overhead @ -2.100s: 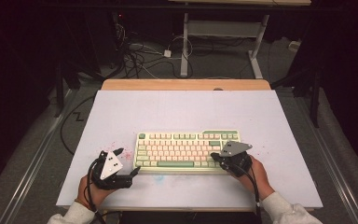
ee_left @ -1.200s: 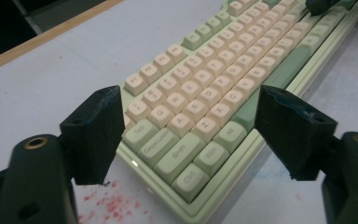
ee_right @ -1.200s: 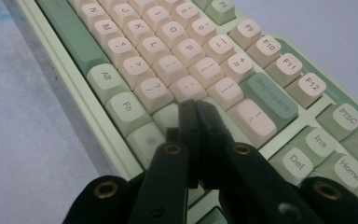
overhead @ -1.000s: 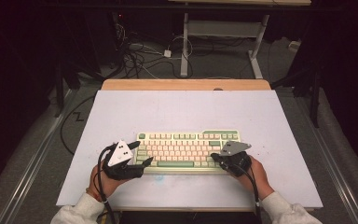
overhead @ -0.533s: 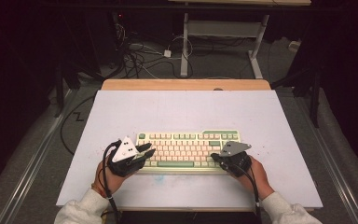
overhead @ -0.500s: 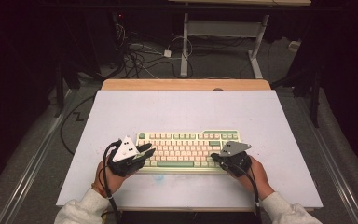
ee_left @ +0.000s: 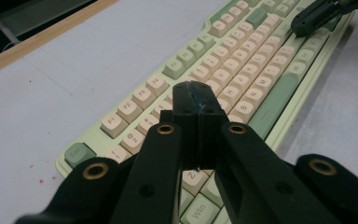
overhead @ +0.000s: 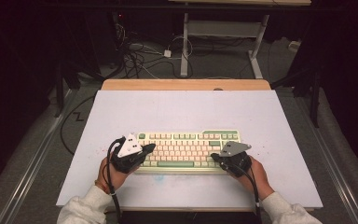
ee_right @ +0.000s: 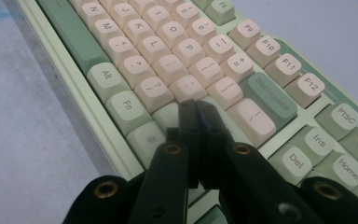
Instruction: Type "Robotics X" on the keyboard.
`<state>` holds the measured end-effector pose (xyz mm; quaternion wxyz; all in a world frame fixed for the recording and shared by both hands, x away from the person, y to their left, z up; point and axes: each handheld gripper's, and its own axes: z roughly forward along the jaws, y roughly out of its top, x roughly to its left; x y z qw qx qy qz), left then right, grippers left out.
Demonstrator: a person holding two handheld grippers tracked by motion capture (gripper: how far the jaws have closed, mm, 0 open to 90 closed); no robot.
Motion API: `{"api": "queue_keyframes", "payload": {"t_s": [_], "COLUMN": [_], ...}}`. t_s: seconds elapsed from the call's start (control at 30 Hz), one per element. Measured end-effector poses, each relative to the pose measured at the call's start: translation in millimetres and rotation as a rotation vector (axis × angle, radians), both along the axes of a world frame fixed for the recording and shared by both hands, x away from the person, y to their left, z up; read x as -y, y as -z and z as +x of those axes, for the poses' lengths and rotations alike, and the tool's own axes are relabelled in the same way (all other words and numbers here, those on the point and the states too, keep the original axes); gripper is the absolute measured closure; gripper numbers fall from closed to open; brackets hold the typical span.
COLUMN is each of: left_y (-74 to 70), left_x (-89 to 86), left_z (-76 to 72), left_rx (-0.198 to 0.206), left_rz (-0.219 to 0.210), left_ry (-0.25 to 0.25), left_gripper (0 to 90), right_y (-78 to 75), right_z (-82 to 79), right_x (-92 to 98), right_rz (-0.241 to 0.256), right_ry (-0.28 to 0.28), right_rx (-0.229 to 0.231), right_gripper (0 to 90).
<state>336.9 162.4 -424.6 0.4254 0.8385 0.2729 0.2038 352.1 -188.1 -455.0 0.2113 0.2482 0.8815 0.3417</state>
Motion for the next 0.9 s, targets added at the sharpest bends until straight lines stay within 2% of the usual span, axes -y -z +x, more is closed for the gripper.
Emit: {"api": "queue_keyframes", "payload": {"t_s": [0.23,0.4,0.67,0.8,0.9], "left_y": [-0.6,0.9,4.9,8.0,10.3], "left_x": [11.6,22.2,37.8,40.9,40.8], "left_z": [11.0,19.8,31.6,36.2,40.4], "left_rx": [-0.019,-0.048,-0.106,-0.124,-0.140], "left_rz": [0.033,0.073,0.109,0.127,0.124], "left_ry": [0.015,0.034,0.068,0.065,0.060], "left_gripper": [87.5,87.4,87.4,87.3,87.3], "right_y": [0.2,0.4,0.5,0.5,0.5], "right_z": [0.0,-0.3,-0.3,-0.3,-0.4], "right_x": [0.2,-0.1,0.2,0.1,0.1], "right_rz": [0.000,0.002,0.001,-0.001,0.000], "right_ry": [0.000,0.001,-0.002,-0.004,-0.002], "right_rx": [0.001,0.004,0.005,0.008,0.007], "right_gripper": [90.0,90.0,90.0,90.0,90.0]}}
